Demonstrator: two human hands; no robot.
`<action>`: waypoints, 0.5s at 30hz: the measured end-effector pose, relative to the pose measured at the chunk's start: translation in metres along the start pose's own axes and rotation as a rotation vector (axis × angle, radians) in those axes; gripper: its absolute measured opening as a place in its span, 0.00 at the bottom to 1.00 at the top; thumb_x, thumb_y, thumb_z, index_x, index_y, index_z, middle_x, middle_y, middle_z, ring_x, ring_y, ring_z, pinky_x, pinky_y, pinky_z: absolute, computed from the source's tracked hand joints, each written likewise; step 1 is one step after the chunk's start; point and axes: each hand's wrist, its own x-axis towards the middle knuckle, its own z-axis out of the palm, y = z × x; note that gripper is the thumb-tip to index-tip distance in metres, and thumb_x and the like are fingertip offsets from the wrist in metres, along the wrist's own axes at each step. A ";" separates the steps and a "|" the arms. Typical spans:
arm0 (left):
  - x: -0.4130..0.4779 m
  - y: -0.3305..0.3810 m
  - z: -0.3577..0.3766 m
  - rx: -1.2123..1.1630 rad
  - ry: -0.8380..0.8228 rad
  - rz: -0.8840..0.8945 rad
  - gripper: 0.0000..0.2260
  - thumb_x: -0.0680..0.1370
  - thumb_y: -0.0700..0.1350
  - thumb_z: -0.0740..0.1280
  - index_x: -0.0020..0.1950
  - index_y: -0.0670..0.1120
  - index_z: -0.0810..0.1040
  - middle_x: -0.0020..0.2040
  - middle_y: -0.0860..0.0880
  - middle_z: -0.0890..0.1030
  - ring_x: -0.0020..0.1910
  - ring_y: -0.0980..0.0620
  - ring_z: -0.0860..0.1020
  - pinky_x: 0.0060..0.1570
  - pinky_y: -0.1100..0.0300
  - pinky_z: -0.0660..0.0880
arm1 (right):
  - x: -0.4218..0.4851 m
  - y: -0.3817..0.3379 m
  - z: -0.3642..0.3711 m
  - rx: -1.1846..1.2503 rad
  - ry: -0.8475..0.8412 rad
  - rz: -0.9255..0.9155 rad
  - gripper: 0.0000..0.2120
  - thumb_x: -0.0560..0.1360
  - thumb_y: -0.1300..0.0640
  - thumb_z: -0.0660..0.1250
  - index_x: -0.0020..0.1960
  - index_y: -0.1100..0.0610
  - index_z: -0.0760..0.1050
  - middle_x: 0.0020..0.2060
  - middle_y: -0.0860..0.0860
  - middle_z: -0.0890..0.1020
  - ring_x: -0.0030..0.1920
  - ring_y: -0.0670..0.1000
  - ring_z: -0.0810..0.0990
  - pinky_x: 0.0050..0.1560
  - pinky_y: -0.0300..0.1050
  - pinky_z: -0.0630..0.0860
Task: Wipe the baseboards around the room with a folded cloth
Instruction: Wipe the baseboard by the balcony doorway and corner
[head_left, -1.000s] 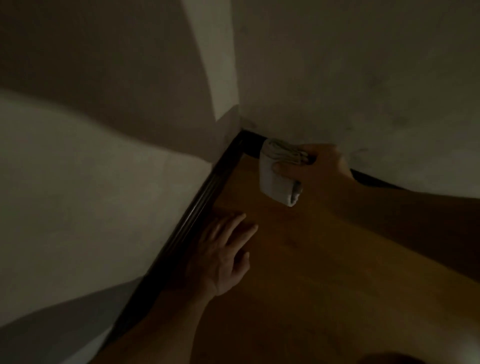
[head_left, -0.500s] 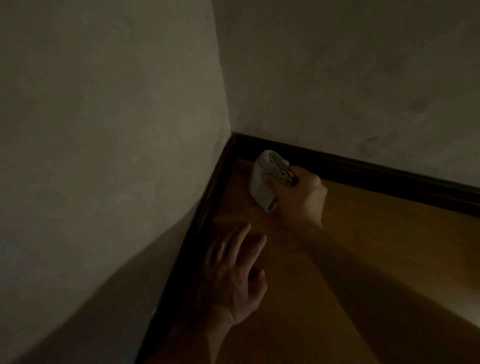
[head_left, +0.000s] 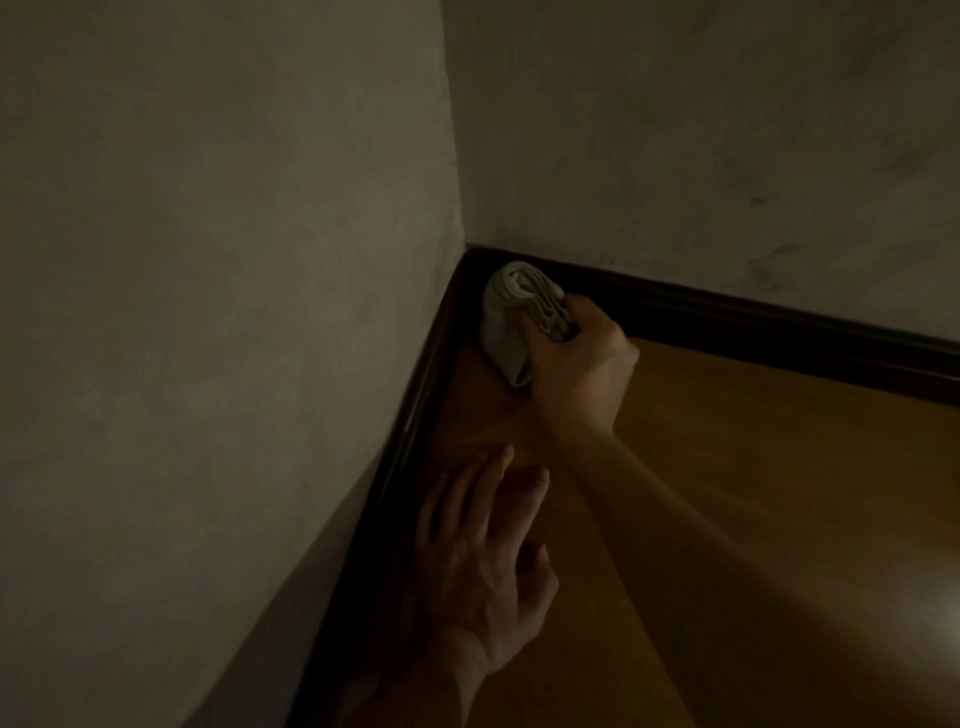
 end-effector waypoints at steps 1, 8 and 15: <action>0.000 0.000 0.000 -0.005 -0.001 -0.001 0.31 0.71 0.58 0.64 0.76 0.59 0.69 0.79 0.50 0.66 0.75 0.47 0.67 0.73 0.44 0.59 | 0.001 -0.001 0.000 -0.007 -0.013 0.000 0.11 0.74 0.47 0.72 0.50 0.54 0.82 0.41 0.48 0.84 0.41 0.47 0.81 0.38 0.44 0.78; 0.003 -0.001 -0.004 0.045 -0.028 -0.006 0.32 0.72 0.58 0.63 0.77 0.60 0.66 0.79 0.50 0.65 0.75 0.46 0.66 0.72 0.44 0.58 | -0.001 0.006 -0.005 -0.073 0.052 -0.010 0.09 0.75 0.51 0.71 0.46 0.57 0.80 0.39 0.51 0.82 0.39 0.51 0.81 0.34 0.44 0.74; 0.003 0.000 -0.003 0.057 -0.018 0.009 0.32 0.71 0.58 0.66 0.76 0.60 0.69 0.77 0.50 0.68 0.75 0.46 0.67 0.72 0.43 0.61 | 0.002 0.022 -0.027 -0.113 0.124 -0.058 0.09 0.74 0.52 0.72 0.48 0.58 0.82 0.41 0.53 0.82 0.40 0.53 0.81 0.35 0.41 0.68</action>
